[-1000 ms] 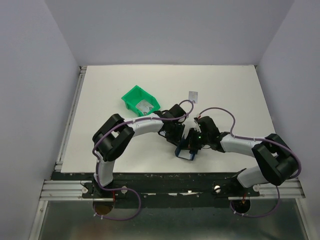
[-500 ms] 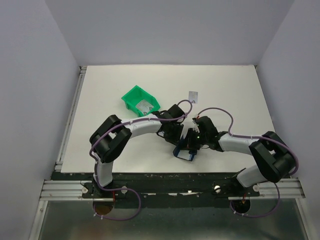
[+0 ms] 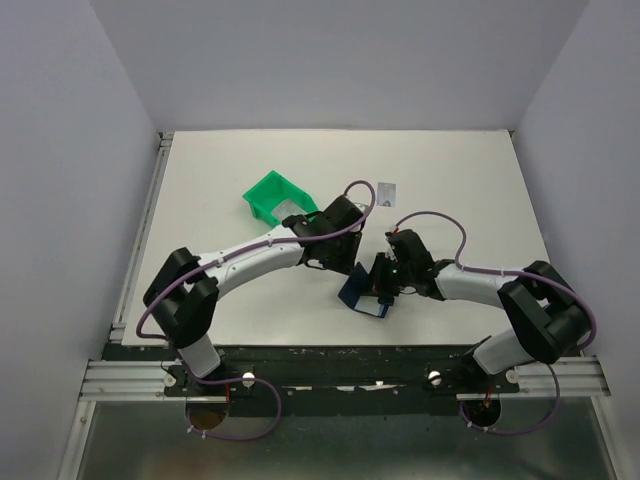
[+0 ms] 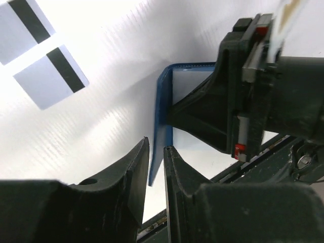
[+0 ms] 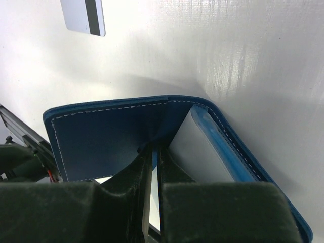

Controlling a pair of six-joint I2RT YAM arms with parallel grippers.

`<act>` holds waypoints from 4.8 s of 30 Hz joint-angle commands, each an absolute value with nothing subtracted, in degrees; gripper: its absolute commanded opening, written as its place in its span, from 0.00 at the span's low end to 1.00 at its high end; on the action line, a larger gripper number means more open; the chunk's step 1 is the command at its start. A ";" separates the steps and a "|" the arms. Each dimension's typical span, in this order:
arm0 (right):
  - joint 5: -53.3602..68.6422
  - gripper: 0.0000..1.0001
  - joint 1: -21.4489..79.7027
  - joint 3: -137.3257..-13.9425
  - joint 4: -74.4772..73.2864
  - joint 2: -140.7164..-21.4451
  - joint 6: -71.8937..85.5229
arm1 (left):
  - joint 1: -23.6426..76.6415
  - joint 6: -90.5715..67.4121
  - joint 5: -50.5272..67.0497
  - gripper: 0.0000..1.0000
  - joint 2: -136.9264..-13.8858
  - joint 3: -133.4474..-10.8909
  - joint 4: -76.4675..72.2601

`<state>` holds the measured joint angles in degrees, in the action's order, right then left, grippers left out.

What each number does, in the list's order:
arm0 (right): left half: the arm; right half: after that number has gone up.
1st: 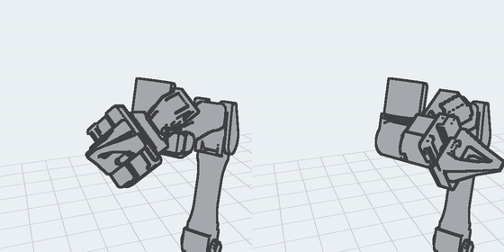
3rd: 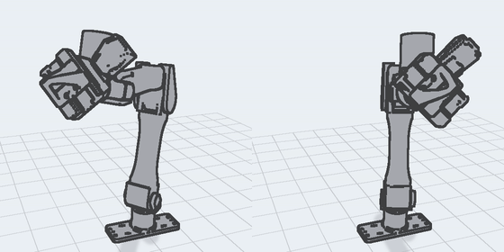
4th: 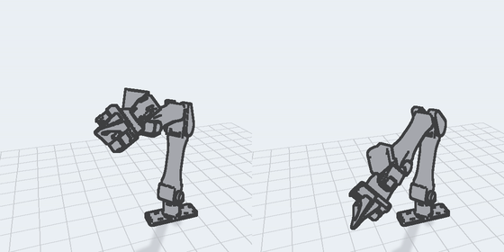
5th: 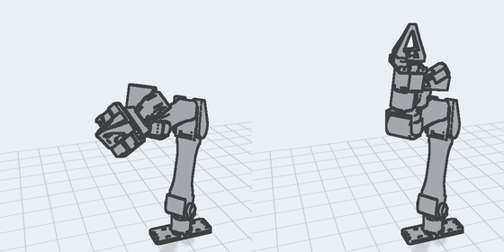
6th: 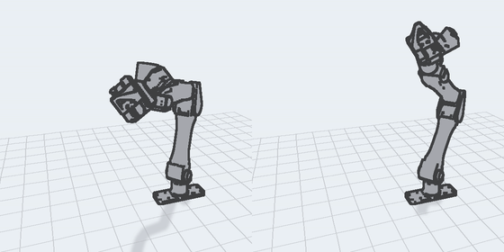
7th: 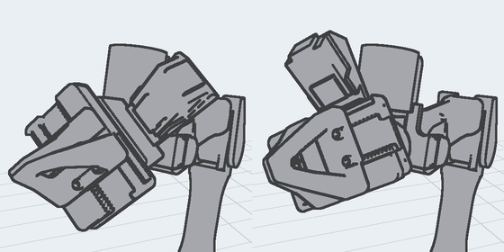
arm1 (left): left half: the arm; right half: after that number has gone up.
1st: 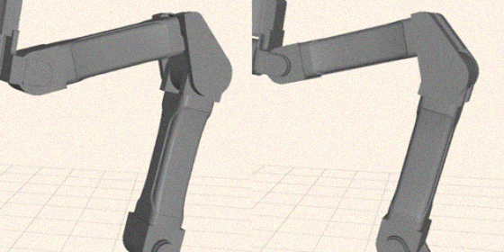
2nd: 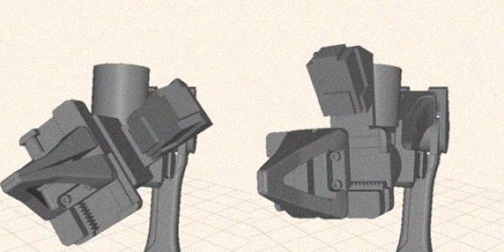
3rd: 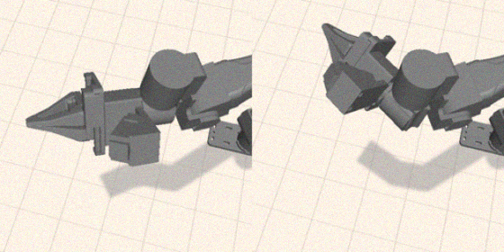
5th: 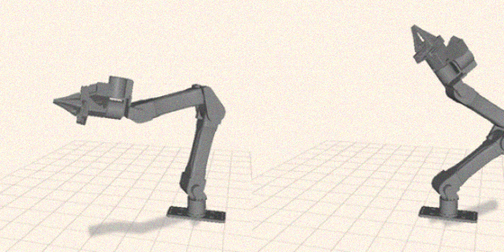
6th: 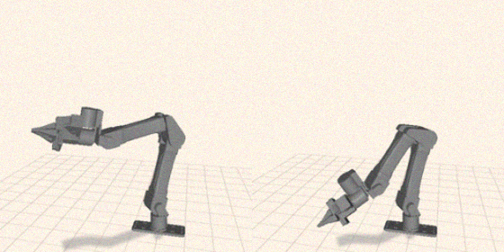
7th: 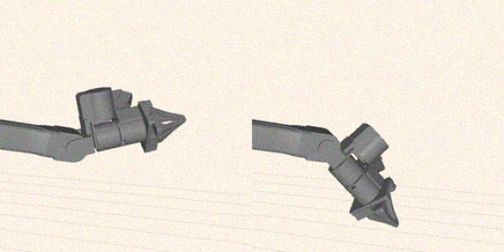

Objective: Put the credit cards into the card holder
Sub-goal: Open the card holder at the center of the board.

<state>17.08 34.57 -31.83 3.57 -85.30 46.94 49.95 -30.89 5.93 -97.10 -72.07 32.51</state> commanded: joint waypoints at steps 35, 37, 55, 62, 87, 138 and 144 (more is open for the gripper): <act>6.68 0.24 34.81 -31.55 -16.25 -70.05 44.38 | 54.23 -34.37 6.86 0.33 -105.82 -73.12 32.60; 6.07 0.24 34.80 -31.03 -17.22 -69.26 44.47 | 54.05 -34.36 6.86 0.33 -105.73 -73.13 32.52; 3.69 0.26 34.80 -29.71 -21.18 -69.97 46.67 | 53.79 -35.24 8.96 0.32 -107.49 -74.79 32.26; 3.16 0.30 34.89 -28.65 -24.34 -67.15 48.25 | 53.79 -35.68 9.84 0.32 -109.07 -76.02 32.43; 2.46 0.33 33.67 -28.39 -18.11 -71.89 47.47 | 55.46 -40.16 13.89 0.32 -111.09 -77.52 31.73; -2.02 0.34 31.46 -29.36 -22.68 -60.29 37.36 | 58.98 -44.56 6.59 0.33 -103.89 -76.55 32.96; -1.14 0.35 31.38 -28.74 -21.18 -59.85 35.77 | 59.41 -45.18 5.01 0.33 -103.10 -75.85 33.13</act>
<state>-0.32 31.75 -29.80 -22.15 -60.55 38.02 58.70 -44.03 7.86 -105.54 -76.47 32.34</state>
